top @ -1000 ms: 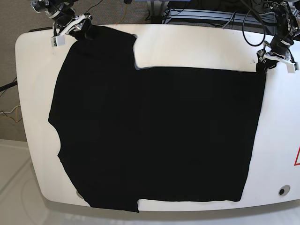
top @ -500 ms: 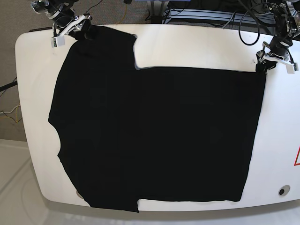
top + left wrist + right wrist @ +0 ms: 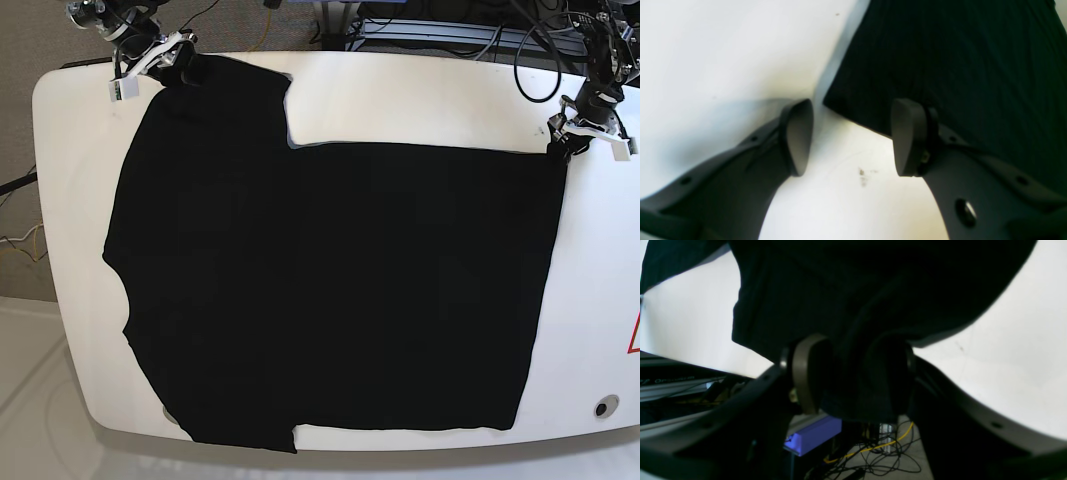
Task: Fold the T-shirt properly
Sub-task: 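Close the left gripper on the shirt's other shoulder corner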
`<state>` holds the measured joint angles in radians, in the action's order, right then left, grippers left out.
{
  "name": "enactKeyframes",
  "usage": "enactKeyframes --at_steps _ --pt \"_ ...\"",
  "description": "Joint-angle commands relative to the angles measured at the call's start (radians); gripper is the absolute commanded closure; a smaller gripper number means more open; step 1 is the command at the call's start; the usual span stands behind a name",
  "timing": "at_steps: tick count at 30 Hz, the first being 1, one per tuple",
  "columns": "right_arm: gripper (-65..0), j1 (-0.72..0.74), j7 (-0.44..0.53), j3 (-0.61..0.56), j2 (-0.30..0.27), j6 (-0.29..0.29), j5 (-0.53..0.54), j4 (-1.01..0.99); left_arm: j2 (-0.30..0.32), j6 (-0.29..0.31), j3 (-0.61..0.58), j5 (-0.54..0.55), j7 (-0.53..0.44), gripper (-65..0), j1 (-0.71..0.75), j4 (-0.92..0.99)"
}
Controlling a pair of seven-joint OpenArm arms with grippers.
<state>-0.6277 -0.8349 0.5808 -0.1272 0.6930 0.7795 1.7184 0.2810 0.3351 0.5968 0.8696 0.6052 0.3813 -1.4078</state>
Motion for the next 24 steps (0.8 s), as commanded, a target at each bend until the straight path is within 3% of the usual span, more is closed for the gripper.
enactKeyframes --at_steps 1,9,24 --pt "-30.2 -0.005 -0.005 0.001 -0.007 0.005 -0.005 0.006 0.01 0.01 0.0 -0.002 0.03 -35.5 0.0 -0.001" --pt "-30.2 -0.006 0.005 0.0 -0.009 0.005 0.002 0.005 0.007 0.069 0.001 0.01 0.046 -35.3 -0.011 -0.002" --pt "-29.9 -0.003 0.013 0.004 -0.01 0.005 0.003 -0.003 -0.002 0.06 -0.018 -0.001 0.072 -35.1 -0.038 0.01"
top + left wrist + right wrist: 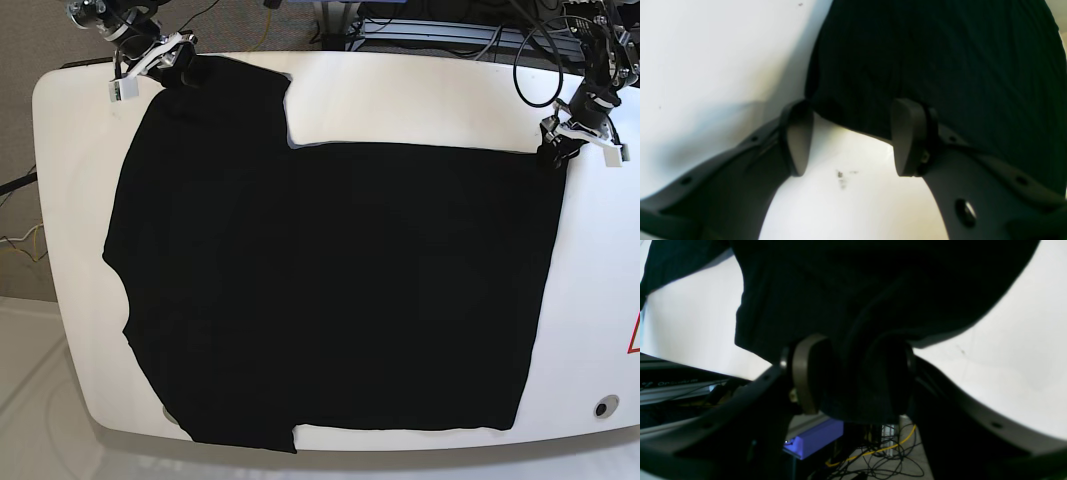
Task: Fold the T-shirt properly
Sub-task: 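Close the left gripper on the shirt's other shoulder corner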
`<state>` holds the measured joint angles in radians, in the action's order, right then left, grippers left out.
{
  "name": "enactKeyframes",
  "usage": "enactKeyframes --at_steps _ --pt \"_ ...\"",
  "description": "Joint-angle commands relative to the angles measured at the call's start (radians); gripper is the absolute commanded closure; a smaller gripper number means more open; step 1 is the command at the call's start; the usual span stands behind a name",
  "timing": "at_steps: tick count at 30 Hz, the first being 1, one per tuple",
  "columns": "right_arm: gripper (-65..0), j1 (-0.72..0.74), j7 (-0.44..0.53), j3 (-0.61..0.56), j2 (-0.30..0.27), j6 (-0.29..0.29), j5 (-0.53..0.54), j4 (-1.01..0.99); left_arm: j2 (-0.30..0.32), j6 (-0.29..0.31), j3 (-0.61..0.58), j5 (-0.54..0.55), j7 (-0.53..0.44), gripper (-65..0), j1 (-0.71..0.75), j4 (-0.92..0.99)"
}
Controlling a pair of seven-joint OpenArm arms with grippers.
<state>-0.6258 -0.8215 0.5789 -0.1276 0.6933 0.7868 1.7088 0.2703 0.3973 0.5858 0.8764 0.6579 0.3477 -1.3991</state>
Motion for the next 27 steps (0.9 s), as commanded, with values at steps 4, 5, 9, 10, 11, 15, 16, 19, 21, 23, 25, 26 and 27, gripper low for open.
enactKeyframes --at_steps 4,5,9,10,11,15,16,19,21,23,25,26,27 --pt "-29.8 -0.005 -0.001 0.005 -0.01 0.005 -0.005 0.007 0.011 -0.001 -0.03 -0.008 0.025 -35.2 -0.013 0.021" --pt "-29.8 -0.005 -0.001 0.004 -0.01 0.005 -0.005 0.007 0.012 -0.002 -0.037 -0.009 0.026 -35.2 -0.015 0.026" --pt "-29.8 -0.003 0.002 0.004 -0.007 0.005 -0.001 0.012 0.014 -0.002 -0.073 -0.022 0.043 -34.9 -0.035 0.046" --pt "-29.8 -0.003 0.002 0.004 -0.007 0.005 -0.002 0.012 0.014 -0.003 -0.076 -0.023 0.042 -34.7 -0.036 0.048" --pt "-29.8 -0.002 0.003 0.004 -0.007 0.005 -0.002 0.013 0.014 -0.003 -0.079 -0.024 0.042 -34.6 -0.038 0.051" --pt "-29.6 -0.002 0.003 0.004 -0.006 0.005 -0.001 0.012 0.011 -0.006 -0.083 -0.029 0.038 -32.3 -0.043 0.052" --pt "-29.6 -0.002 0.002 0.004 -0.006 0.005 -0.001 0.011 0.011 -0.006 -0.083 -0.029 0.037 -31.0 -0.043 0.051" --pt "-29.5 -0.002 0.002 0.005 -0.006 0.005 -0.001 0.009 0.008 -0.008 -0.08 -0.031 0.038 -26.4 -0.044 0.046" --pt "-29.8 -0.001 0.011 0.005 -0.005 0.005 -0.001 0.007 0.009 -0.007 -0.076 -0.043 0.034 -18.5 -0.041 0.052" --pt "-29.8 -0.001 0.012 0.005 -0.005 0.005 -0.002 0.006 0.009 -0.007 -0.075 -0.043 0.032 -13.9 -0.042 0.051" --pt "-29.8 0.0 0.013 0.005 -0.003 0.005 -0.001 0.007 0.01 -0.006 -0.074 -0.046 0.028 -9.9 -0.042 0.049" --pt "-29.9 -0.001 0.013 0.006 -0.003 0.005 0.0 0.008 0.01 -0.006 -0.072 -0.047 0.024 -8.7 -0.042 0.049" --pt "-29.9 -0.001 0.014 0.006 -0.002 0.005 0.0 0.008 0.01 -0.006 -0.071 -0.048 0.02 -7.5 -0.042 0.048"
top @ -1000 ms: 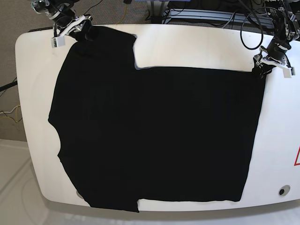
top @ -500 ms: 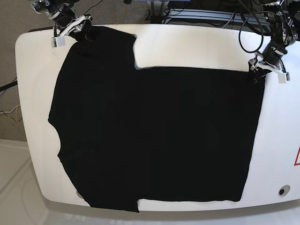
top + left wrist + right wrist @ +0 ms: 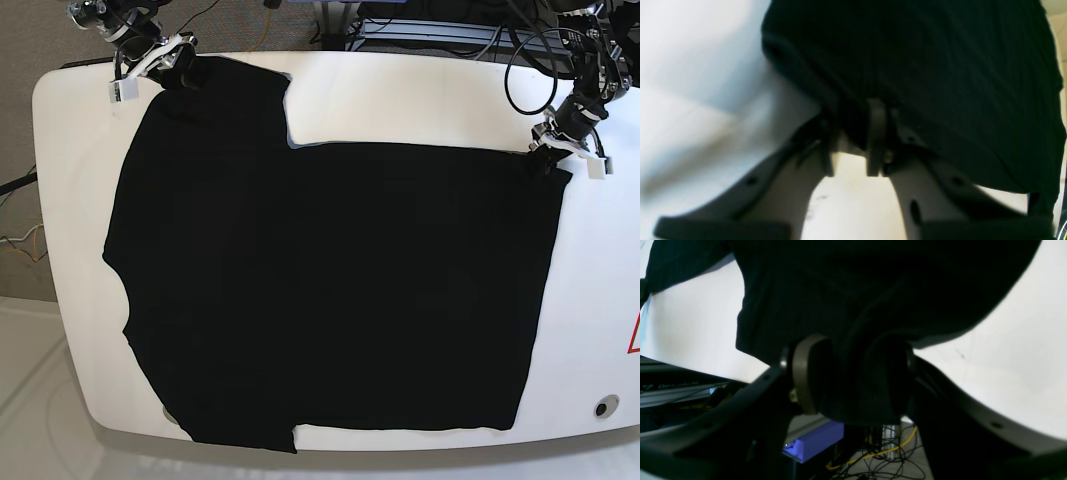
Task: Fold the T-shirt properly
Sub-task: 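Close the left gripper on the shirt's other shoulder corner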
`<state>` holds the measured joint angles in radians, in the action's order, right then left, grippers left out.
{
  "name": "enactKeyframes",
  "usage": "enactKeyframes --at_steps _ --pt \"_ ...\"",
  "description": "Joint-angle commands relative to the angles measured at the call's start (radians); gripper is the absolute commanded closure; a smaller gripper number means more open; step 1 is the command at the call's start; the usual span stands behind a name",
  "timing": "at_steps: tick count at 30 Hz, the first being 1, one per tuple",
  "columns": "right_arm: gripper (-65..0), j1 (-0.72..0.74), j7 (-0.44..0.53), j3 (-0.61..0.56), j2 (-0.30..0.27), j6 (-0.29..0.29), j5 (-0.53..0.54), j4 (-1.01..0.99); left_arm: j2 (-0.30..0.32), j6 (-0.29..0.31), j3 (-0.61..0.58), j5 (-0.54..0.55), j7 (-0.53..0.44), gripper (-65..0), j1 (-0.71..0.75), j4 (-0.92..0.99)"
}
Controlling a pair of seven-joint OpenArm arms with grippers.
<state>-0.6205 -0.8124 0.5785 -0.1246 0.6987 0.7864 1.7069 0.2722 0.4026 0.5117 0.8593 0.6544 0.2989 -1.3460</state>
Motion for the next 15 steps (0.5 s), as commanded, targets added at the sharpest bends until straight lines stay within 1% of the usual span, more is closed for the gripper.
enactKeyframes --at_steps 1,2,4,6,15 --pt "-29.9 -0.006 0.005 0.007 -0.004 -0.001 0.001 0.011 0.008 -0.012 0.004 -0.032 0.02 -6.5 0.007 -0.006" --pt "-29.9 -0.006 0.006 0.007 -0.003 -0.001 0.001 0.013 0.009 -0.012 0.005 -0.033 0.016 -5.6 0.007 -0.007" --pt "-30.3 -0.002 0.005 0.005 -0.005 -0.001 -0.003 0.008 0.008 -0.007 0.006 -0.021 -0.01 -1.7 0.003 -0.013" --pt "-30.3 0.0 0.005 0.005 -0.005 -0.001 -0.004 0.008 0.008 -0.005 0.005 -0.022 -0.011 -0.2 0.003 -0.013" --pt "-31.0 0.006 0.003 0.007 -0.009 -0.001 -0.011 0.004 0.009 0.017 0.007 0.006 0.0 0.0 0.002 -0.012"
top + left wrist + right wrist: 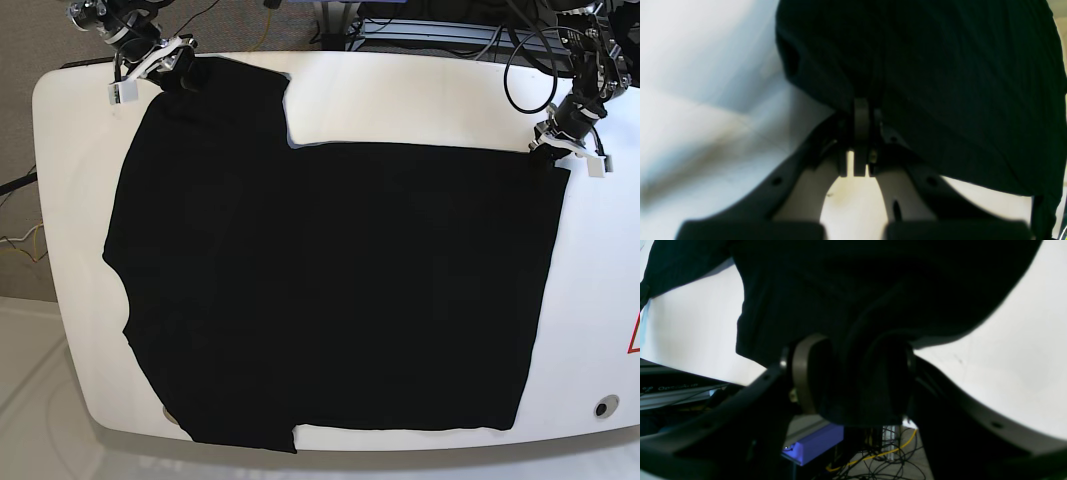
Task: Fold the T-shirt properly
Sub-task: 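Close the left gripper on the shirt's other shoulder corner, then pull both held corners toward the robot, dragging the shirt along the table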
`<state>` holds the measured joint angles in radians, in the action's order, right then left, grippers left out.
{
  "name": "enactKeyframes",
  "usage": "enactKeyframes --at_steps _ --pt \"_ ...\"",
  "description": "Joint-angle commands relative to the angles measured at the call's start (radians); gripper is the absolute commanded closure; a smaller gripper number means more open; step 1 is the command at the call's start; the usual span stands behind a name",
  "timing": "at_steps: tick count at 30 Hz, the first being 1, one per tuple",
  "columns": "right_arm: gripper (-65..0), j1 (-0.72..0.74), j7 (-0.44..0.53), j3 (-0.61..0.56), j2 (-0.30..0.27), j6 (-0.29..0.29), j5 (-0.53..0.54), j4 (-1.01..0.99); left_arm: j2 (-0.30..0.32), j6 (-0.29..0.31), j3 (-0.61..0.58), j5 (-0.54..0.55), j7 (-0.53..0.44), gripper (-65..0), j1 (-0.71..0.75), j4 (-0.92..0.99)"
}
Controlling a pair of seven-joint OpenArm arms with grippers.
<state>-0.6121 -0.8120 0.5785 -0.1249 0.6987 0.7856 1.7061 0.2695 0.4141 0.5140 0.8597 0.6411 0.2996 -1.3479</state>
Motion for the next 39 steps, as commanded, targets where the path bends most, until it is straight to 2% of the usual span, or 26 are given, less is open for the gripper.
enactKeyframes --at_steps 1,5,9,11,16,17,23,29,39 --pt "-31.5 0.0 -0.002 0.007 -0.008 -0.001 -0.014 0.003 0.012 0.007 0.005 0.007 0.015 0.0 0.001 -0.01" --pt "-31.9 0.005 -0.001 0.008 -0.008 -0.001 -0.015 0.002 0.011 0.008 0.007 0.011 0.017 0.0 0.001 -0.012" --pt "-29.1 0.009 -0.001 0.007 -0.009 -0.001 -0.014 -0.001 0.011 0.003 0.005 0.007 0.022 0.0 -0.001 -0.013" --pt "-23.6 0.008 -0.005 0.007 -0.01 -0.001 -0.016 -0.002 0.01 -0.001 0.004 0.005 0.027 0.0 -0.003 -0.009" --pt "-1.1 0.003 -0.017 0.007 -0.011 -0.001 -0.023 -0.005 0.011 -0.001 0.003 -0.001 0.032 0.0 0.005 -0.014" --pt "0.0 0.002 -0.019 0.006 -0.012 -0.001 -0.023 -0.003 0.012 0.0 0.004 0.0 0.032 0.0 0.007 -0.014" --pt "0.0 -0.001 -0.037 0.009 -0.012 -0.001 -0.015 0.018 0.011 0.002 0.001 -0.001 0.032 0.0 0.007 -0.011" --pt "0.0 -0.042 -0.056 0.038 -0.013 -0.001 0.018 0.139 0.016 0.001 0.003 0.004 0.032 0.0 0.047 -0.064" --pt "0.0 -0.088 -0.064 0.17 -0.005 -0.001 0.045 0.236 0.021 0.003 0.043 0.01 0.05 0.0 0.141 -0.227"
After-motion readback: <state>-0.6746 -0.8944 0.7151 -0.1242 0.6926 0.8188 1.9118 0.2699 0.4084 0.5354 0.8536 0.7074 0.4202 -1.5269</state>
